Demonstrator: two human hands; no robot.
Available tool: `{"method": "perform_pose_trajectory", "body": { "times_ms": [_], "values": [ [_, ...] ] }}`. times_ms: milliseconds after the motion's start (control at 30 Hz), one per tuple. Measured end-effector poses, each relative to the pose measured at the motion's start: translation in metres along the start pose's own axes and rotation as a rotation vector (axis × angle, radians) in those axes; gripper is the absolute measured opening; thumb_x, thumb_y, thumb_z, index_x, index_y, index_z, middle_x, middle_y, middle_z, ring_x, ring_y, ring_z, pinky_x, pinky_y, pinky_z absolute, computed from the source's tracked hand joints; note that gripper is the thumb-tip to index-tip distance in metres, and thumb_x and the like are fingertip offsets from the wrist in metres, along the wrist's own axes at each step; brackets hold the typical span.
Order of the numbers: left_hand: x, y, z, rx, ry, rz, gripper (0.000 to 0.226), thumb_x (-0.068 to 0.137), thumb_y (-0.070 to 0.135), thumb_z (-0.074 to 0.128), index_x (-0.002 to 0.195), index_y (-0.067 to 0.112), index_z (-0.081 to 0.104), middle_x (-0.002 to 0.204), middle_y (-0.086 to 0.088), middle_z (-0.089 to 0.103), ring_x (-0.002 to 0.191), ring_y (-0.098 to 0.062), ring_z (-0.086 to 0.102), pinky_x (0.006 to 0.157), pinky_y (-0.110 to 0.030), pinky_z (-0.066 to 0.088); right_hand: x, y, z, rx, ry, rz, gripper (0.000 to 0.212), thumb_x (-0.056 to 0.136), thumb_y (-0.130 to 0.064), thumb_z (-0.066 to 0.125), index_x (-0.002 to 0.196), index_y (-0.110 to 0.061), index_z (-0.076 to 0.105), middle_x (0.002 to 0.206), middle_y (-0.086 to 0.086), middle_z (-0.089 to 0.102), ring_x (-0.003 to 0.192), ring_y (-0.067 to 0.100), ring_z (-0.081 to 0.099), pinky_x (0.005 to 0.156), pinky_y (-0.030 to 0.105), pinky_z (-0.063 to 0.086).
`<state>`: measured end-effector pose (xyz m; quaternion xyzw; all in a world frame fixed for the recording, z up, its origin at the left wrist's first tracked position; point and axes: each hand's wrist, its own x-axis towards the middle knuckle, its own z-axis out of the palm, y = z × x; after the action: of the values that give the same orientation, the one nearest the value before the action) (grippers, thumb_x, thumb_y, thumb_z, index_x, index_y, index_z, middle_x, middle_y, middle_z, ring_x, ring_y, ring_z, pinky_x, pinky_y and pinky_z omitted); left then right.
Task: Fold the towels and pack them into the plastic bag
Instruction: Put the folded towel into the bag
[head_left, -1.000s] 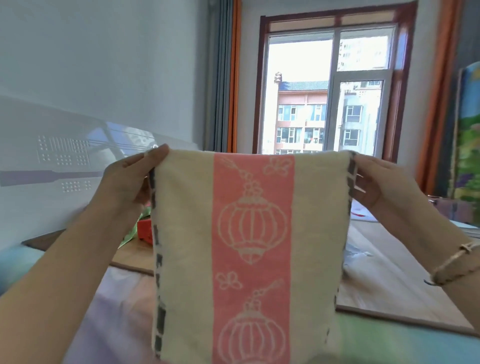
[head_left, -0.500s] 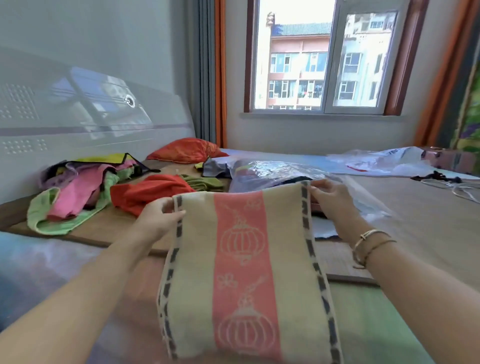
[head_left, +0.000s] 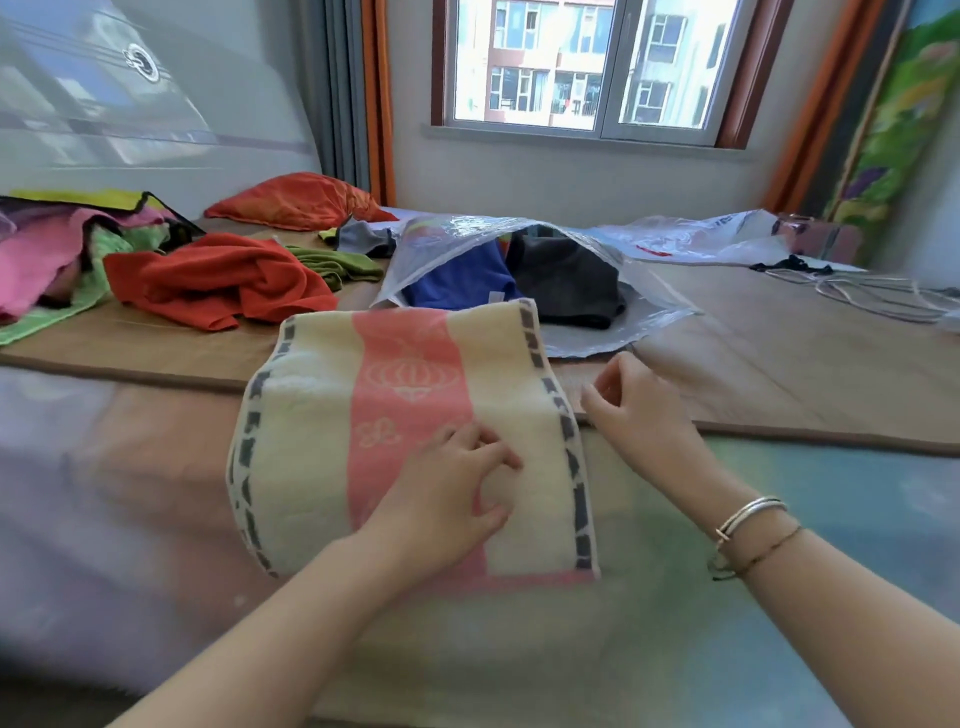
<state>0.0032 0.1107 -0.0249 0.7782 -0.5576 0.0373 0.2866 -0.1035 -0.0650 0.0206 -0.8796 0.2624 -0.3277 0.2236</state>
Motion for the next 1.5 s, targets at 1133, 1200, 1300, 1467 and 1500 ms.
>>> {"method": "perform_pose_trajectory", "body": {
  "times_ms": [1133,1200,1300,1467,1500],
  "values": [
    [-0.013,0.022,-0.025,-0.728,0.256,-0.360,0.022,0.100,0.030,0.046,0.098,0.018,0.065,0.093,0.000,0.069,0.092,-0.011,0.063,0.079,-0.021,0.046,-0.040,-0.034,0.012,0.530,-0.333,-0.074,0.035,0.084,0.008,0.049,0.096,-0.022,0.063,0.099,0.001,0.062,0.076,0.004,0.054,0.064,0.009,0.039],
    [-0.013,0.014,-0.027,-0.864,0.216,-0.416,0.022,0.097,0.029,0.052,0.095,0.016,0.071,0.094,-0.008,0.073,0.092,-0.027,0.066,0.084,-0.039,0.049,-0.039,-0.034,0.021,0.406,-0.329,-0.252,0.037,0.083,0.005,0.055,0.098,-0.029,0.056,0.107,-0.001,0.055,0.079,0.003,0.050,0.069,0.008,0.039],
    [-0.014,0.010,-0.026,-0.989,0.221,-0.465,0.023,0.091,0.029,0.060,0.087,0.013,0.076,0.095,-0.016,0.074,0.086,-0.027,0.067,0.082,-0.041,0.050,-0.038,-0.029,0.033,0.186,-0.286,-0.444,0.032,0.082,-0.008,0.059,0.103,-0.030,0.052,0.107,-0.009,0.048,0.091,0.008,0.046,0.084,0.019,0.041],
    [-0.010,0.002,-0.025,-1.131,0.234,-0.567,0.021,0.089,0.022,0.064,0.090,0.003,0.073,0.084,-0.016,0.073,0.069,-0.021,0.067,0.064,-0.031,0.052,-0.035,-0.026,0.031,0.063,-0.201,-0.582,0.033,0.083,-0.017,0.060,0.109,-0.030,0.046,0.111,-0.012,0.041,0.092,0.009,0.048,0.084,0.031,0.047],
    [-0.009,0.002,-0.024,-1.141,0.217,-0.571,0.021,0.089,0.021,0.064,0.090,0.002,0.072,0.082,-0.014,0.073,0.066,-0.019,0.067,0.061,-0.028,0.053,-0.034,-0.024,0.031,0.020,-0.192,-0.625,0.029,0.083,-0.018,0.060,0.108,-0.029,0.050,0.110,-0.012,0.041,0.095,0.009,0.046,0.086,0.030,0.045]
  ]
}}
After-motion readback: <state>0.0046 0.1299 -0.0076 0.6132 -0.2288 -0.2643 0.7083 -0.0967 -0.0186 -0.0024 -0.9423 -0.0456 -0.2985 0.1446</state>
